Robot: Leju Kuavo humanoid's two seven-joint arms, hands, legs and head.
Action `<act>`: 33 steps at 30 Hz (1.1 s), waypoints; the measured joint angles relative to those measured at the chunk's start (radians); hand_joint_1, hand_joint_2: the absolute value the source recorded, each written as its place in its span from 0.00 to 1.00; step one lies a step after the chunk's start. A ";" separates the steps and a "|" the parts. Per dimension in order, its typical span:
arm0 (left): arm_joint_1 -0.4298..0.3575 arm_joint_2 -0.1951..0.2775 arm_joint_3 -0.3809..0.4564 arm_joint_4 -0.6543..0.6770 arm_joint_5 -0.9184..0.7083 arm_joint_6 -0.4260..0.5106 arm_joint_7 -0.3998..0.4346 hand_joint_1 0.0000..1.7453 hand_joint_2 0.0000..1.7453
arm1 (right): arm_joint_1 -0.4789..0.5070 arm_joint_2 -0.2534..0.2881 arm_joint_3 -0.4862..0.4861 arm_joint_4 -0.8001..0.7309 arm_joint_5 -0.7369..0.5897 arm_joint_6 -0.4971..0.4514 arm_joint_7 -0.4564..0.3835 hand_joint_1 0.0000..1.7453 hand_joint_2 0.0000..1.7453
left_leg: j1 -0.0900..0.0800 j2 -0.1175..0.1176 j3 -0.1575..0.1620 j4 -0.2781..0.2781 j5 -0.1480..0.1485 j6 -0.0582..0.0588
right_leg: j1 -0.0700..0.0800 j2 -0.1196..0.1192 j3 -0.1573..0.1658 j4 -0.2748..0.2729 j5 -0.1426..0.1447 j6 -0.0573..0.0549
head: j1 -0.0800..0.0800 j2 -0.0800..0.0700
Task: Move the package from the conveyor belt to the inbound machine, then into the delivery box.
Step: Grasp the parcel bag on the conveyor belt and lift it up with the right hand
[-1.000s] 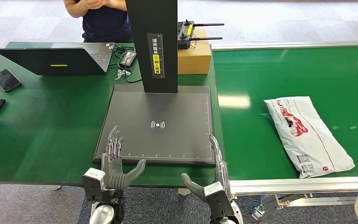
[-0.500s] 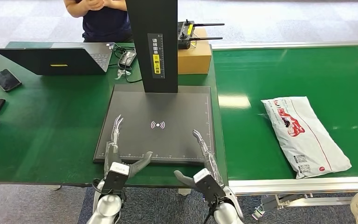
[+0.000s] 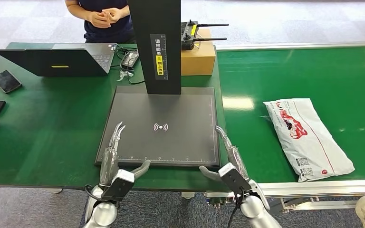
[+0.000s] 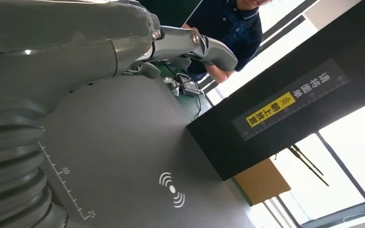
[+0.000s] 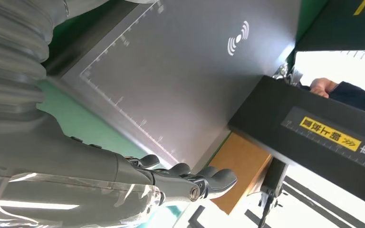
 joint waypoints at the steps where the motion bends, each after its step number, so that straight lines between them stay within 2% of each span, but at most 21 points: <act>1: 0.002 0.002 0.000 0.000 -0.002 -0.001 0.002 0.00 1.00 | -0.003 -0.005 -0.001 -0.005 0.003 -0.001 0.004 0.00 1.00 | 0.000 0.000 0.000 0.000 0.000 0.000 | 0.000 0.000 0.000 0.000 0.000 0.000 | 0.000 0.000; 10: -0.009 0.003 0.002 0.000 -0.023 -0.022 0.012 0.00 1.00 | -0.009 -0.043 -0.037 -0.124 0.001 -0.004 0.037 0.00 1.00 | 0.000 0.000 0.000 0.000 0.000 0.000 | 0.000 0.000 0.000 0.000 0.000 0.000 | 0.000 0.000; 17: -0.025 -0.004 0.000 0.000 -0.026 -0.036 0.013 0.00 1.00 | 0.002 -0.049 -0.057 -0.196 0.011 -0.004 0.044 0.00 1.00 | 0.000 0.000 0.000 0.000 0.000 0.000 | 0.000 0.000 0.000 0.000 0.000 0.000 | 0.000 0.000; 33: -0.036 -0.017 -0.008 0.000 -0.023 -0.070 0.013 0.00 1.00 | 0.007 -0.048 -0.084 -0.230 0.055 0.008 0.074 0.00 1.00 | 0.000 0.000 0.000 0.000 0.000 0.000 | 0.000 0.000 0.000 0.000 0.000 0.000 | 0.000 0.000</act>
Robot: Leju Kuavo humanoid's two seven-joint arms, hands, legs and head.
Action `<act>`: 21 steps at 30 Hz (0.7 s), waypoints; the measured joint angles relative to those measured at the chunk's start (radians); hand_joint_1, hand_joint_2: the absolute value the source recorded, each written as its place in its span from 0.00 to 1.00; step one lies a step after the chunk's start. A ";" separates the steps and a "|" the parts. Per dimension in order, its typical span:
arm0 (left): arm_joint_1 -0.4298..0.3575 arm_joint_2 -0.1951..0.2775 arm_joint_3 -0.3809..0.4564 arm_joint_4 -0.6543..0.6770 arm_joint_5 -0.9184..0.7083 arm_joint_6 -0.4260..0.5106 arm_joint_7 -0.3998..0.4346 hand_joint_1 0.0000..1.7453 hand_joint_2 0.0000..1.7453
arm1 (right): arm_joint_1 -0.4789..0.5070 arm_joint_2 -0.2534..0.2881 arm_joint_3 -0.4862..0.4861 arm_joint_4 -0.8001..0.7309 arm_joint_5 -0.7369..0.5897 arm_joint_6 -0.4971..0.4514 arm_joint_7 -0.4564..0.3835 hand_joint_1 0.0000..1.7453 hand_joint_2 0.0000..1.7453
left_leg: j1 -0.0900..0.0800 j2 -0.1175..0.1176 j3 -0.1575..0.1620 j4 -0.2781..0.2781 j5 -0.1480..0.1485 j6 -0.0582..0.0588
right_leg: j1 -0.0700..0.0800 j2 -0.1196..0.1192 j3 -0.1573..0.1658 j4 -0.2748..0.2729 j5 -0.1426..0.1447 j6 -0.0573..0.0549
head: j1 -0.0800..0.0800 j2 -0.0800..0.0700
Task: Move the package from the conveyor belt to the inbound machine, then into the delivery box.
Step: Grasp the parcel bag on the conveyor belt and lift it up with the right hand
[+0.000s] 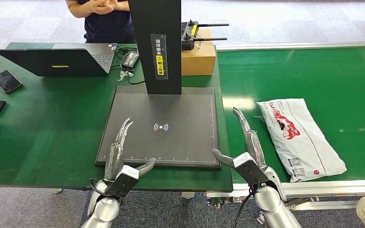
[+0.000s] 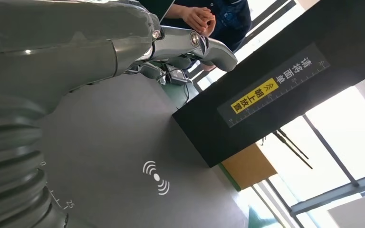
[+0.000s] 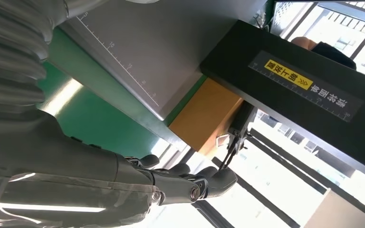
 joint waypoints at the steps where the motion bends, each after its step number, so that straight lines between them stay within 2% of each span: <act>1: -0.002 0.000 0.000 0.000 0.001 -0.002 0.000 0.00 1.00 | 0.001 0.000 -0.001 -0.002 0.002 0.000 0.000 0.00 1.00 | 0.000 0.000 0.000 0.000 0.000 0.000 | 0.000 0.000 0.000 0.000 0.000 0.000 | 0.000 0.000; 11: -0.008 -0.007 0.002 0.000 -0.001 -0.010 -0.001 0.00 1.00 | 0.007 0.000 -0.008 -0.001 0.006 0.001 -0.002 0.00 1.00 | 0.000 0.000 0.000 0.000 0.000 0.000 | 0.000 0.000 0.000 0.000 0.000 0.000 | 0.000 0.000; 21: -0.024 -0.022 -0.001 0.002 -0.011 -0.023 -0.008 0.00 1.00 | 0.045 0.000 -0.068 -0.012 0.020 -0.013 0.007 0.00 1.00 | 0.000 0.000 0.000 0.000 0.000 0.000 | 0.000 0.000 0.000 0.000 0.000 0.000 | 0.000 0.000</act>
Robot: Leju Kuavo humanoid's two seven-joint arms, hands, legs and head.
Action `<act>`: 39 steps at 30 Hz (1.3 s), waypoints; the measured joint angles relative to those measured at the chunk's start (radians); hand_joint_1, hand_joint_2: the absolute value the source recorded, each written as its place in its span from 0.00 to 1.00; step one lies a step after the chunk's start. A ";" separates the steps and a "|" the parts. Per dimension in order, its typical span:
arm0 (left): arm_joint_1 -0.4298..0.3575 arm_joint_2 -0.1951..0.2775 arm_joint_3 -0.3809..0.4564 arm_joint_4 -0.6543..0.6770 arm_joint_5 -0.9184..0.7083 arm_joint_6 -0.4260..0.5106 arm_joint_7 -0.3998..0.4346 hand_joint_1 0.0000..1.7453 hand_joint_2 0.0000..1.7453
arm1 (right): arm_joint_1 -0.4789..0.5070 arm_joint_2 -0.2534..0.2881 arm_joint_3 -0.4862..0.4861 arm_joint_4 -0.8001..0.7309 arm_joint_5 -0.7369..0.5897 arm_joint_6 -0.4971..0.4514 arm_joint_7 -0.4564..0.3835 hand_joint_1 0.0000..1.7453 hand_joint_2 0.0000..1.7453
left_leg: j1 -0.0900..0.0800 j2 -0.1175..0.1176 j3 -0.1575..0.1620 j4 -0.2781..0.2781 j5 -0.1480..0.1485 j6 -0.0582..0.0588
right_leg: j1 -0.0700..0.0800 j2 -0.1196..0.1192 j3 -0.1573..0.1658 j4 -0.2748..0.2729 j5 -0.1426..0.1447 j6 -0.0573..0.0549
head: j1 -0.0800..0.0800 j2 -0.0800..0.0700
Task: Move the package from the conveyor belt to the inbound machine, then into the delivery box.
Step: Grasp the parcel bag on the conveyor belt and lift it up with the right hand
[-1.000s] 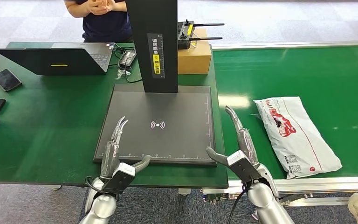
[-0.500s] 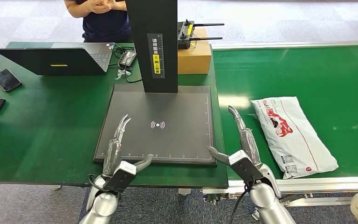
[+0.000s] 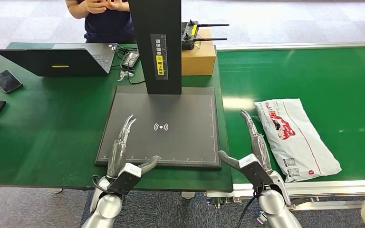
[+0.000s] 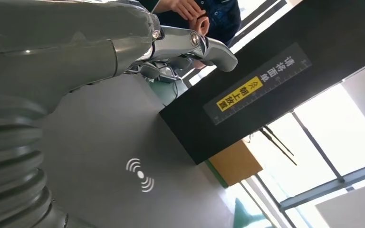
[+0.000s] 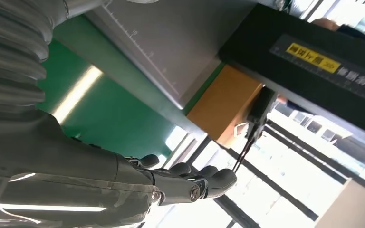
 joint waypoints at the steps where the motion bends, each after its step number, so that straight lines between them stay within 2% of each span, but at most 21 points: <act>1: -0.007 -0.002 -0.001 0.002 0.000 -0.003 -0.001 0.00 1.00 | 0.009 0.000 -0.010 -0.005 0.002 -0.006 0.002 0.00 1.00 | 0.000 0.000 0.000 0.000 0.000 0.000 | 0.000 0.000 0.000 0.000 0.000 0.000 | 0.000 0.000; 11: -0.089 -0.025 -0.025 0.047 0.041 -0.045 -0.023 0.00 1.00 | 0.122 -0.005 -0.108 -0.076 0.105 -0.127 0.051 0.00 1.00 | 0.000 0.000 0.000 0.000 0.000 0.000 | 0.000 0.000 0.000 0.000 0.000 0.000 | 0.000 0.000; 21: -0.098 -0.029 -0.028 0.068 0.058 -0.035 -0.027 0.00 1.00 | 0.161 -0.017 -0.233 -0.068 0.131 -0.119 0.058 0.00 1.00 | 0.000 0.000 -0.001 0.000 0.000 0.001 | 0.000 0.000 0.000 0.000 0.000 0.000 | 0.000 0.000; 28: -0.073 -0.023 -0.025 0.068 0.076 -0.012 -0.035 0.00 1.00 | 0.096 -0.038 -0.305 0.051 0.120 -0.101 0.047 0.00 1.00 | 0.000 0.000 -0.001 0.000 0.000 0.001 | 0.000 0.000 0.000 0.000 0.000 0.000 | 0.000 0.000; 33: -0.045 -0.011 -0.020 0.068 0.097 0.017 -0.055 0.00 1.00 | -0.012 -0.066 -0.354 0.246 0.049 -0.075 -0.002 0.00 1.00 | 0.000 0.000 -0.001 0.000 0.000 0.001 | 0.000 0.000 0.000 0.000 0.000 0.000 | 0.000 0.000; 39: -0.014 -0.006 -0.015 0.056 0.094 0.024 -0.047 0.00 1.00 | -0.137 -0.096 -0.387 0.466 0.049 -0.104 -0.015 0.00 1.00 | 0.000 0.000 -0.001 0.000 0.000 0.001 | 0.000 0.000 0.000 0.000 0.000 0.001 | 0.000 0.000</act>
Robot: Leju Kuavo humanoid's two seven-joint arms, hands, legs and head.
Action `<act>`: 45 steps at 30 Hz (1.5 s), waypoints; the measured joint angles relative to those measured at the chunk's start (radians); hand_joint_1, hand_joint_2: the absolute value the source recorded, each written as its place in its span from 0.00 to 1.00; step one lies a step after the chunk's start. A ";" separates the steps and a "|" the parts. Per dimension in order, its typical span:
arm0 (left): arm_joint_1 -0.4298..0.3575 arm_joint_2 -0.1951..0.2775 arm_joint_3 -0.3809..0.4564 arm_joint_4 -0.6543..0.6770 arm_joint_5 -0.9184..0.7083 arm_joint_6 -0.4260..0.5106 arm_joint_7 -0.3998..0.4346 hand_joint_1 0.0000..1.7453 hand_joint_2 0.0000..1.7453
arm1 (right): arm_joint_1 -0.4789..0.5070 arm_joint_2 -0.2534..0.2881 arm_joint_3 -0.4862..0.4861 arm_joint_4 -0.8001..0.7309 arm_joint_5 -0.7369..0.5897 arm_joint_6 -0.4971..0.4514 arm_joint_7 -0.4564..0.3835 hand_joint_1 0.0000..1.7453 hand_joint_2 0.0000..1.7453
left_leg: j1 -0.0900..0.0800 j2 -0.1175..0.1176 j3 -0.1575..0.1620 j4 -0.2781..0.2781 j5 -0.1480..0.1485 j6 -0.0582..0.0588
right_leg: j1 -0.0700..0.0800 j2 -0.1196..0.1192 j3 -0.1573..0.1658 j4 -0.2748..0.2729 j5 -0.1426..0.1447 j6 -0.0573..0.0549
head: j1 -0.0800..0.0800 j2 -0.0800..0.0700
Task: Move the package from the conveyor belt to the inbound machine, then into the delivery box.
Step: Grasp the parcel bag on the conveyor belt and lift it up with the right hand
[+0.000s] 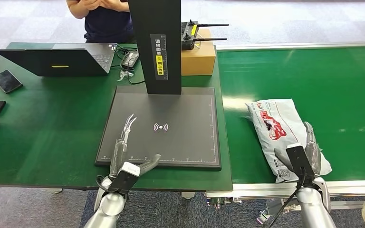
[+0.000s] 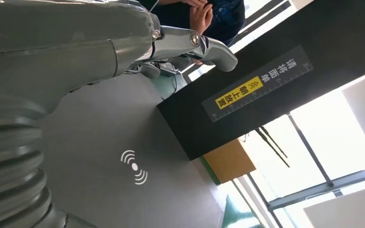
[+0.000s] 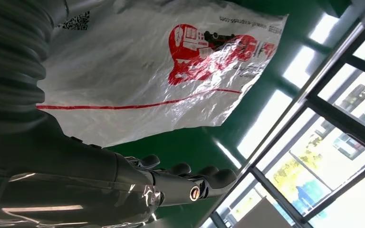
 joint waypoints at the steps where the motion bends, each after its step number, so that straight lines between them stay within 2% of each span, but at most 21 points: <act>1: 0.006 0.000 0.001 -0.006 -0.002 0.000 0.004 0.00 1.00 | -0.018 -0.007 -0.005 0.035 -0.001 -0.003 -0.001 0.00 1.00 | 0.000 0.000 0.000 0.000 0.000 0.000 | 0.000 0.000 0.000 0.000 0.000 0.000 | 0.000 0.000; 6: 0.036 0.002 0.017 -0.032 -0.004 0.003 0.015 0.00 1.00 | -0.106 -0.034 -0.015 0.200 0.005 -0.030 -0.005 0.00 1.00 | 0.000 0.000 0.000 0.000 0.000 0.000 | 0.000 0.000 0.000 0.000 0.000 0.000 | 0.000 0.000; 12: 0.046 0.002 0.025 -0.041 -0.011 0.005 0.011 0.00 1.00 | -0.198 -0.043 -0.016 0.368 0.026 -0.043 0.017 0.00 1.00 | 0.000 -0.001 0.000 0.000 0.000 0.000 | 0.000 -0.001 0.000 0.000 0.000 0.000 | 0.000 0.000; 20: 0.060 0.002 0.038 -0.061 -0.020 0.009 0.012 0.00 1.00 | -0.280 -0.037 0.005 0.524 0.078 0.126 0.171 0.00 1.00 | 0.000 -0.001 0.000 0.000 0.000 0.000 | 0.000 -0.001 0.000 0.000 0.000 0.000 | 0.000 0.000; 35: 0.068 0.001 0.040 -0.082 -0.029 0.009 0.041 0.00 1.00 | -0.363 -0.011 0.094 0.613 0.208 0.231 0.355 0.00 1.00 | 0.000 0.001 0.007 0.000 0.000 0.000 | 0.000 0.001 0.007 0.000 0.001 0.000 | 0.000 0.000; 36: 0.069 0.001 0.040 -0.085 -0.030 0.009 0.044 0.00 1.00 | -0.365 -0.009 0.097 0.614 0.212 0.233 0.360 0.04 1.00 | 0.000 0.001 0.007 0.000 0.000 0.000 | 0.000 0.001 0.007 0.000 0.001 0.001 | 0.000 0.000; 38: 0.072 0.001 0.040 -0.091 -0.030 0.008 0.047 0.00 1.00 | -0.368 -0.006 0.104 0.616 0.219 0.238 0.367 0.30 1.00 | 0.000 0.001 0.008 0.000 0.000 0.000 | 0.000 0.001 0.008 0.000 0.001 0.001 | 0.000 0.000; 40: 0.076 0.001 0.040 -0.096 -0.030 0.007 0.049 0.00 1.00 | -0.371 -0.005 0.110 0.618 0.223 0.240 0.369 0.63 1.00 | 0.000 0.001 0.009 0.000 0.000 0.000 | 0.000 0.001 0.009 0.000 0.001 0.001 | 0.000 0.000; 42: 0.079 0.001 0.040 -0.099 -0.030 0.005 0.050 0.00 1.00 | -0.373 -0.004 0.115 0.619 0.225 0.240 0.371 0.73 1.00 | 0.000 0.001 0.010 0.000 0.000 0.000 | 0.000 0.001 0.010 0.000 0.001 0.001 | 0.000 0.000; 45: 0.081 0.001 0.041 -0.100 -0.031 0.003 0.050 0.00 1.00 | -0.380 -0.002 0.116 0.620 0.233 0.235 0.375 0.79 1.00 | 0.000 0.001 0.010 0.000 0.000 0.000 | 0.000 0.001 0.010 0.000 0.001 0.001 | 0.000 0.000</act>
